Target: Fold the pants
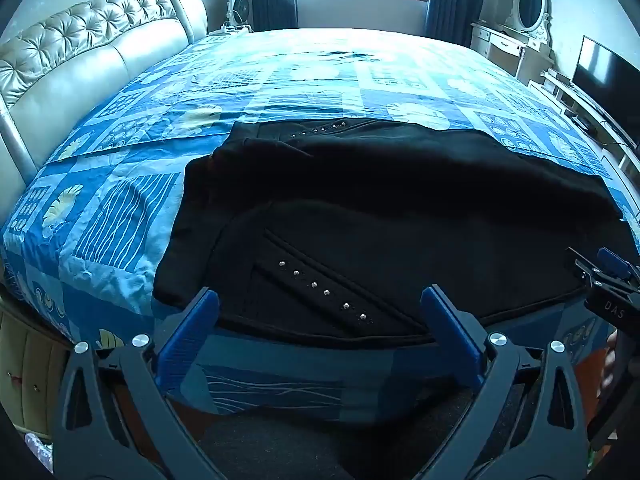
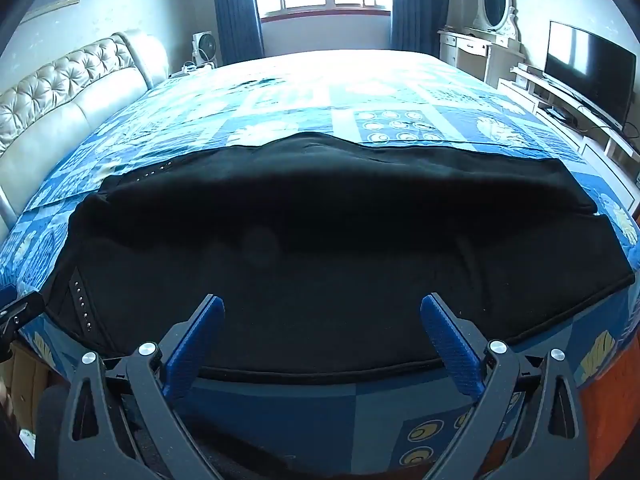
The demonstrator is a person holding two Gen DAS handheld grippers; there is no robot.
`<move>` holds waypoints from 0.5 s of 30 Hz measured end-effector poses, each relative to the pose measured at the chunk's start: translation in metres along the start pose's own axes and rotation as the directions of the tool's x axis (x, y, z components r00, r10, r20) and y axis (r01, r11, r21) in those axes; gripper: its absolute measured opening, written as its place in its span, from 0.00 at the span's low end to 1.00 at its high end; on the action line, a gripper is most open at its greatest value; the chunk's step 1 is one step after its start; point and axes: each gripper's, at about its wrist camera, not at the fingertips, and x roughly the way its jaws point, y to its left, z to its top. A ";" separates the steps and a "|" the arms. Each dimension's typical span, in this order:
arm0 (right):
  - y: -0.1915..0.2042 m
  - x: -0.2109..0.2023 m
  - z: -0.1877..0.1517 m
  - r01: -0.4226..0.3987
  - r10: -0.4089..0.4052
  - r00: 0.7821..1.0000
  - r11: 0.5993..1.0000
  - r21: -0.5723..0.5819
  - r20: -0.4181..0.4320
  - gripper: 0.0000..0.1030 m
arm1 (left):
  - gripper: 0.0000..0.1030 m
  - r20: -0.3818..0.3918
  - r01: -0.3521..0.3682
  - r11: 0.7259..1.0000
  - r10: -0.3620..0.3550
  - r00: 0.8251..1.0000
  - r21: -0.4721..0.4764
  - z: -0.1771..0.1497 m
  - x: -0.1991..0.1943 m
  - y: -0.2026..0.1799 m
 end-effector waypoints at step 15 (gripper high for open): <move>-0.004 -0.003 -0.005 -0.023 0.023 1.000 0.999 0.027 -0.011 0.95 | 0.98 0.004 -0.002 1.000 0.002 1.000 0.000 -0.001 -0.001 0.000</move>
